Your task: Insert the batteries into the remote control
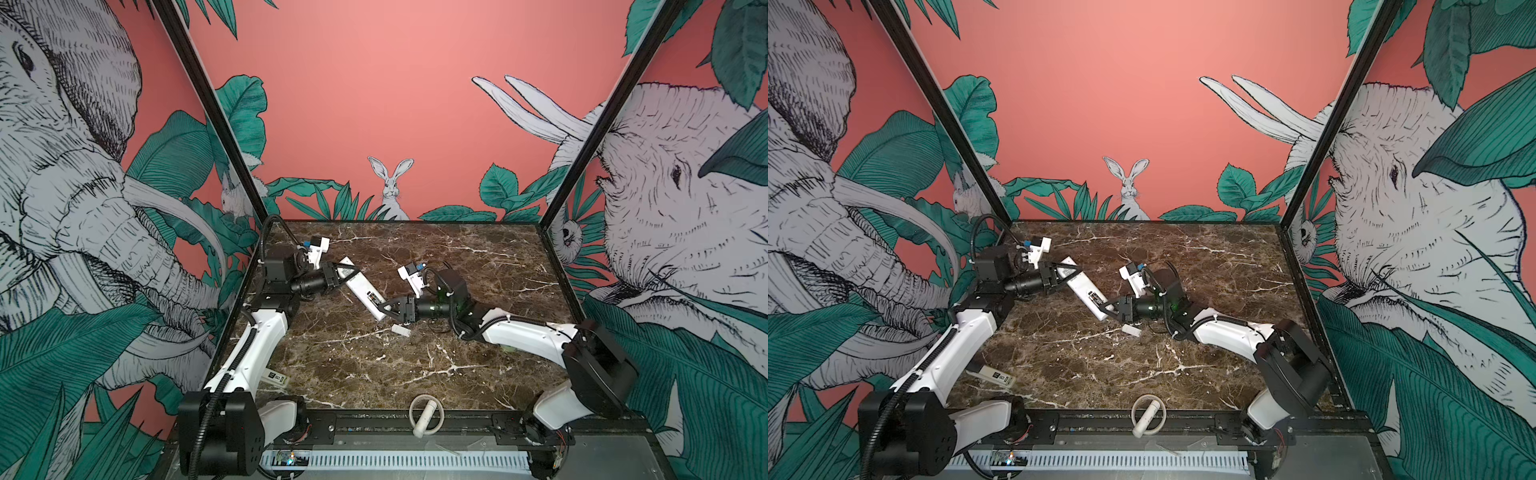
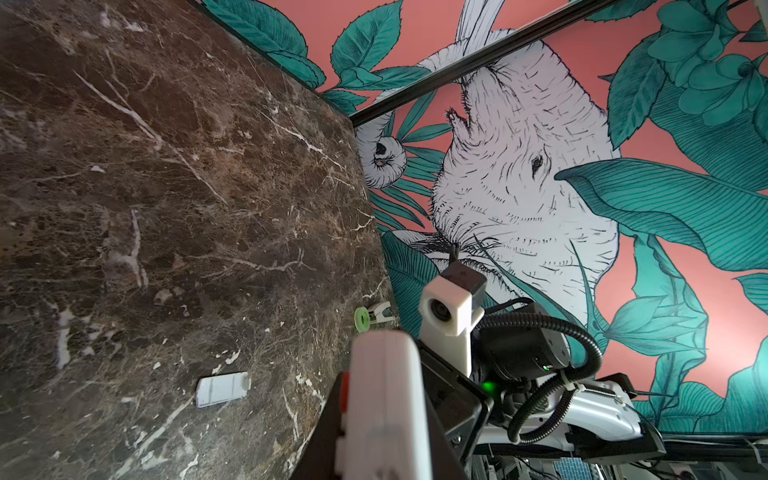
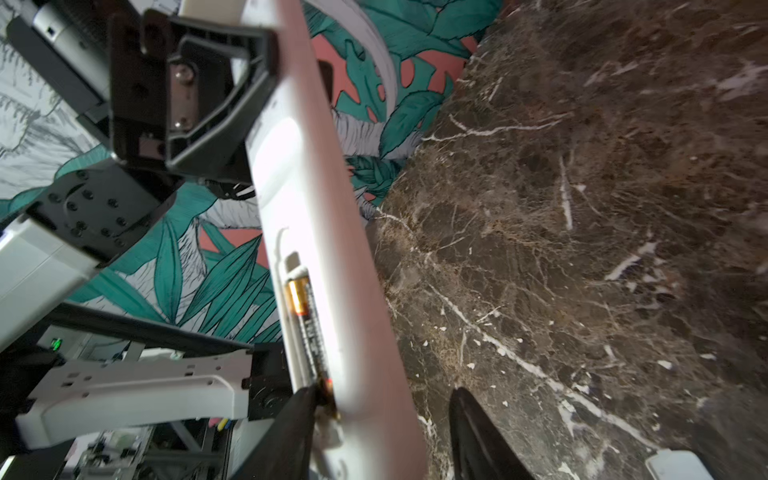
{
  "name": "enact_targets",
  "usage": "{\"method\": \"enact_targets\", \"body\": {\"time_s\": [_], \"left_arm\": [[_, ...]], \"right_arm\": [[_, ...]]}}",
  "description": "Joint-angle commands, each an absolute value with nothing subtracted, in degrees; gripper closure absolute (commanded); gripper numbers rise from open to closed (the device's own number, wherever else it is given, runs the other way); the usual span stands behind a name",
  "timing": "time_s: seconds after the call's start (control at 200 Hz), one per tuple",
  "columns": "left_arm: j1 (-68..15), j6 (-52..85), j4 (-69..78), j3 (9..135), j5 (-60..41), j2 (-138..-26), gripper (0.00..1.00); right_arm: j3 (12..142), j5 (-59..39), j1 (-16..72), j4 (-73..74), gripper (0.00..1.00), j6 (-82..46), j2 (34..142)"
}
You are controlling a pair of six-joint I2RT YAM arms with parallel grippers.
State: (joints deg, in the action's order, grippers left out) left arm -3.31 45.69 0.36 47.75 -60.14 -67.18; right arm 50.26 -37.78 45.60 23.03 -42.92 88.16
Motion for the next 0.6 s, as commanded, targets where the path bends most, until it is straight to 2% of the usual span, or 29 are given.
{"method": "enact_targets", "body": {"time_s": [0.0,0.285,0.49,0.595], "left_arm": [[-3.1,43.2,-1.2,51.2,-60.0,-64.9,1.00],[-3.1,23.1,-29.4,55.8,-44.1,-63.4,1.00],[-3.1,19.6,-32.9,54.0,-40.6,-63.2,1.00],[-3.1,18.3,-33.7,53.0,-39.1,-63.0,1.00]], "right_arm": [[49.5,-35.1,46.1,9.2,0.41,-38.1,87.7],[53.1,-28.6,46.1,-3.5,0.35,-30.9,88.4],[60.7,-17.5,46.9,-21.2,0.34,-25.0,95.0],[63.1,-13.1,48.0,-25.0,0.37,-25.5,98.0]]}}
